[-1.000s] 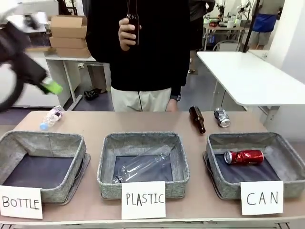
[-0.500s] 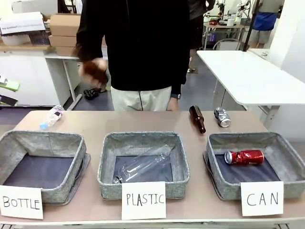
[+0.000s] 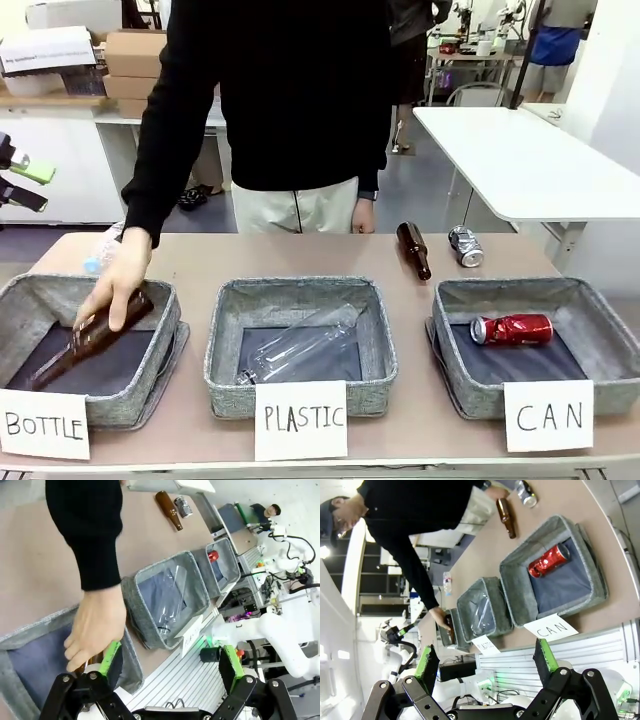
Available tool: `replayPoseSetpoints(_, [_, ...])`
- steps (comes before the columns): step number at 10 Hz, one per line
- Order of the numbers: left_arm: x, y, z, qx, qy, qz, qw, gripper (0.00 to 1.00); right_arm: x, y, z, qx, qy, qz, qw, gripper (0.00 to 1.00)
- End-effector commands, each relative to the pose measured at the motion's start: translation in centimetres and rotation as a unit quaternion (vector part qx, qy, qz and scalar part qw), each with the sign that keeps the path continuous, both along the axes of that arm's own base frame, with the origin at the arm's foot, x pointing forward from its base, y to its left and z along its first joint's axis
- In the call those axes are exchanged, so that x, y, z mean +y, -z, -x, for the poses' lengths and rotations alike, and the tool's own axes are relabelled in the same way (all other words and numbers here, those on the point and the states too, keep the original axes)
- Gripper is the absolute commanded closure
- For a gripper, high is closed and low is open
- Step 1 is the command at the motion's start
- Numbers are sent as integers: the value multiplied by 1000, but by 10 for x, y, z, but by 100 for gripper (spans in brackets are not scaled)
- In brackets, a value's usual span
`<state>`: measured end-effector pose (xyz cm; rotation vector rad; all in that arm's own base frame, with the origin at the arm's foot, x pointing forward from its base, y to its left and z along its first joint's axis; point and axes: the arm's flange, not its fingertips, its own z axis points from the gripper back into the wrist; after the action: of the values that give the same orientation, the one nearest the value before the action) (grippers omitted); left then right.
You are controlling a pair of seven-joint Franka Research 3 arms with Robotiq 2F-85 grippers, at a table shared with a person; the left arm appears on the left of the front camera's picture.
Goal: Sort the can waste into the basket.
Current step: Pick up the can waste from the table and place it in the right Fabric basket.
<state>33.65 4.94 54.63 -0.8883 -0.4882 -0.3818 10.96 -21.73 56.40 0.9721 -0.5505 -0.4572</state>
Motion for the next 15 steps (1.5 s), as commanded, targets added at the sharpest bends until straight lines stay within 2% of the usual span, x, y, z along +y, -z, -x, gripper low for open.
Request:
replayPoseSetpoints(1, [6, 2, 2, -2, 4, -3, 1000, 0, -2, -2, 10, -15, -2, 1, 1000, 0])
replayPoseSetpoints(2, [6, 2, 2, -2, 4, -3, 1000, 0, -2, -2, 10, -15, -2, 1, 1000, 0])
replayPoseSetpoints(3, [6, 2, 2, -2, 4, -3, 1000, 0, 0, 0, 0, 0, 0, 0, 1000, 0])
replayPoseSetpoints(4, [6, 2, 2, -2, 4, -3, 1000, 0, 19, -17, -12, -9, -2, 108, 994, 0])
replayPoseSetpoints(5, [6, 2, 2, -2, 4, -3, 1000, 0, 66, -34, -59, -4, -9, 259, 966, 0])
replayPoseSetpoints(6, [6, 2, 2, -2, 4, -3, 1000, 0, 108, -47, -116, -6, -42, 358, 933, 0])
replayPoseSetpoints(7, [6, 2, 2, -2, 4, -3, 1000, 0, 133, -49, -160, 0, -45, 450, 892, 0])
replayPoseSetpoints(8, [6, 2, 2, -2, 4, -3, 1000, 0, 149, -38, -196, 21, -50, 514, 856, 0])
replayPoseSetpoints(9, [6, 2, 2, -2, 4, -3, 1000, 0, 162, -23, -212, 37, -98, 540, 835, 0])
replayPoseSetpoints(10, [6, 2, 2, -2, 4, -3, 1000, 0, 174, -9, -211, 42, -133, 523, 841, 0])
replayPoseSetpoints(11, [6, 2, 2, -2, 4, -3, 1000, 0, 175, -17, -184, 42, -166, 456, 873, 0])
replayPoseSetpoints(12, [6, 2, 2, -2, 4, -3, 1000, 0, 204, -19, -209, 3, -112, 500, 859, 0])
replayPoseSetpoints(13, [6, 2, 2, -2, 4, -3, 1000, 0, 204, -19, -209, 3, -112, 500, 859, 0])
replayPoseSetpoints(14, [6, 2, 2, -2, 4, -3, 1000, 0, 194, -4, -214, 25, -147, 504, 850, 0])
replayPoseSetpoints(15, [6, 2, 2, -2, 4, -3, 1000, 0, 207, 1, -256, 34, -114, 509, 853, 0])
